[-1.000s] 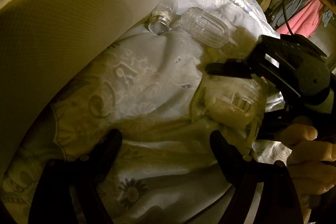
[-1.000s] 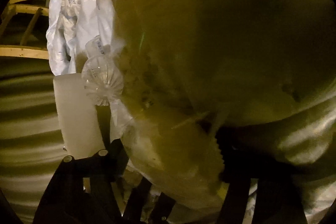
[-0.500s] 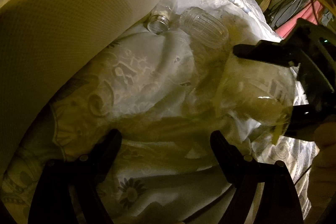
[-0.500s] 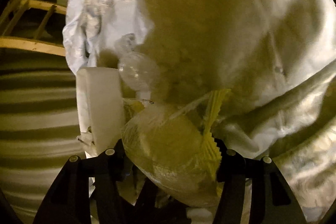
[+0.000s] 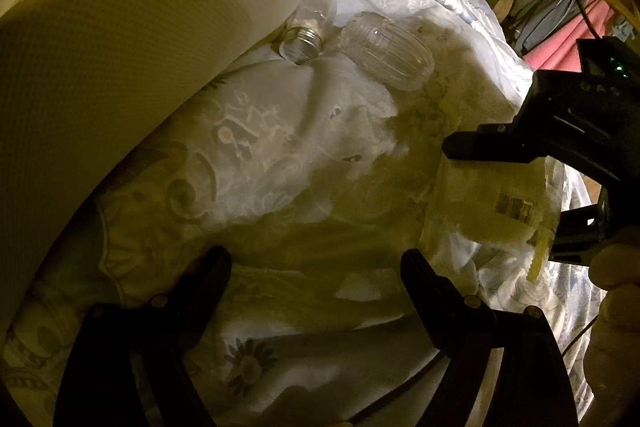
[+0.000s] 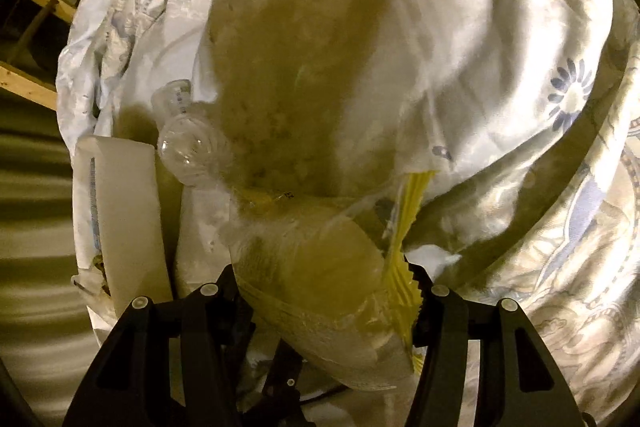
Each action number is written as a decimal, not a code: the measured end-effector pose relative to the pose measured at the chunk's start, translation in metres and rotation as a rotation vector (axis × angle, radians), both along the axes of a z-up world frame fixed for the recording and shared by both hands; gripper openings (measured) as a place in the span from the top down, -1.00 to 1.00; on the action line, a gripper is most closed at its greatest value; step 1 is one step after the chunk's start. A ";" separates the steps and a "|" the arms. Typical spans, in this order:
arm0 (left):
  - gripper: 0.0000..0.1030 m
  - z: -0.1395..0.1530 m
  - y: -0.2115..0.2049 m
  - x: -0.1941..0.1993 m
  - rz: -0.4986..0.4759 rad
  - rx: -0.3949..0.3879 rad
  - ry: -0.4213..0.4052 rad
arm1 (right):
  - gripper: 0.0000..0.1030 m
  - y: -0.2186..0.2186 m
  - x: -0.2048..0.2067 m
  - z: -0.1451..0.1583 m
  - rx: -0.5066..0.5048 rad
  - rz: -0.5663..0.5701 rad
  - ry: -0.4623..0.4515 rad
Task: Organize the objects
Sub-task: 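Carry the clear bag with yellow clip over the white box with the right gripper, then lower the clear bag into the white box and open the right gripper, then move the right gripper to the clear ridged jar on the duvet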
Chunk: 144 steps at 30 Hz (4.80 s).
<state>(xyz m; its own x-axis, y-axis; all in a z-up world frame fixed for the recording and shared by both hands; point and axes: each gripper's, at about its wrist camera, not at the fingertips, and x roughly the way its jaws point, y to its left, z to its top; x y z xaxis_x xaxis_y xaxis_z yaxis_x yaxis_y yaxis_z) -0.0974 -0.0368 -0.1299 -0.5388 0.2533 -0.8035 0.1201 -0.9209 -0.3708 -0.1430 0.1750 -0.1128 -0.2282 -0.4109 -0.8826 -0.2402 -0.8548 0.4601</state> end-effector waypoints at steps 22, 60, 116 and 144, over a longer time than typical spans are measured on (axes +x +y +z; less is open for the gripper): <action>-0.61 0.081 -0.030 0.073 0.061 0.087 0.288 | -0.11 -0.026 0.047 0.092 -0.097 0.187 0.392; -0.57 0.133 -0.097 0.110 0.356 -0.159 0.262 | -0.39 -0.160 0.045 0.083 -0.462 0.480 0.371; 0.55 0.098 0.012 0.075 0.139 -0.179 0.364 | 0.34 -0.031 0.018 0.069 0.079 0.085 0.467; 0.18 0.113 0.006 0.093 0.236 -0.254 0.508 | 0.23 -0.052 0.028 0.090 0.333 0.111 0.668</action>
<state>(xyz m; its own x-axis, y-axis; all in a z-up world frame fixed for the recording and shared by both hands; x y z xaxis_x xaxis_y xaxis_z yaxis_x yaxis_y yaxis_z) -0.0047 -0.0312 -0.0172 -0.8885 -0.0850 -0.4508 0.1970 -0.9582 -0.2075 -0.1147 0.1230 -0.0224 -0.7313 -0.1979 -0.6527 0.0943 -0.9771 0.1905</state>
